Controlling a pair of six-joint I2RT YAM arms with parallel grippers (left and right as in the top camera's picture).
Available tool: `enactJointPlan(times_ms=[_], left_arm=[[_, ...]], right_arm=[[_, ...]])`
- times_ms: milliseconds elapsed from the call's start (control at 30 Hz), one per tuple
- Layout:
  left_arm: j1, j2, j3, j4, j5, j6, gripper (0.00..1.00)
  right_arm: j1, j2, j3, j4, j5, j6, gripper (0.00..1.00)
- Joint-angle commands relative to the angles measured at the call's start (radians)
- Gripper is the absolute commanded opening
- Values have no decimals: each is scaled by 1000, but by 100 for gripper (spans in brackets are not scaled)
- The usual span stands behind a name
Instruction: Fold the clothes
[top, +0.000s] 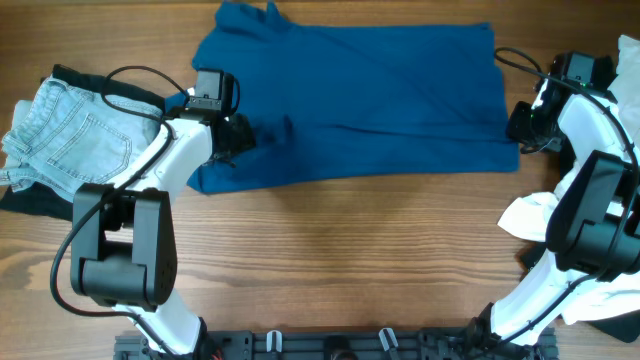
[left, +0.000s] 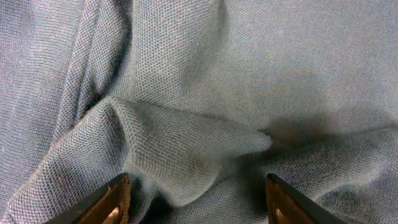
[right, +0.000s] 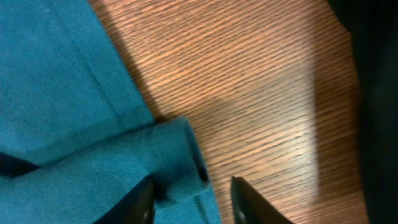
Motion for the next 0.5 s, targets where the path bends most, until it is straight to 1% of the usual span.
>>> enactJointPlan(times_ms=[0, 133, 167, 200, 233, 367, 467], left_arm=[[2, 10, 5, -1, 5, -10, 68], [2, 10, 5, -2, 5, -10, 68], [2, 10, 5, -2, 5, -10, 68], [2, 10, 5, -2, 5, -10, 68], [2, 10, 5, -2, 5, -10, 68], [2, 10, 5, -2, 5, -10, 68], [2, 10, 5, -2, 5, -10, 68]], right_arm=[[-2, -1, -11, 5, -84, -40, 38], [-2, 26, -11, 7, -84, -39, 38], [-2, 33, -11, 8, -84, -39, 33], [-2, 38, -11, 9, -84, -33, 17], [-3, 38, -11, 12, -86, -27, 4], [-3, 34, 27, 33, -149, -26, 4], [-3, 34, 63, 108, -236, -19, 4]])
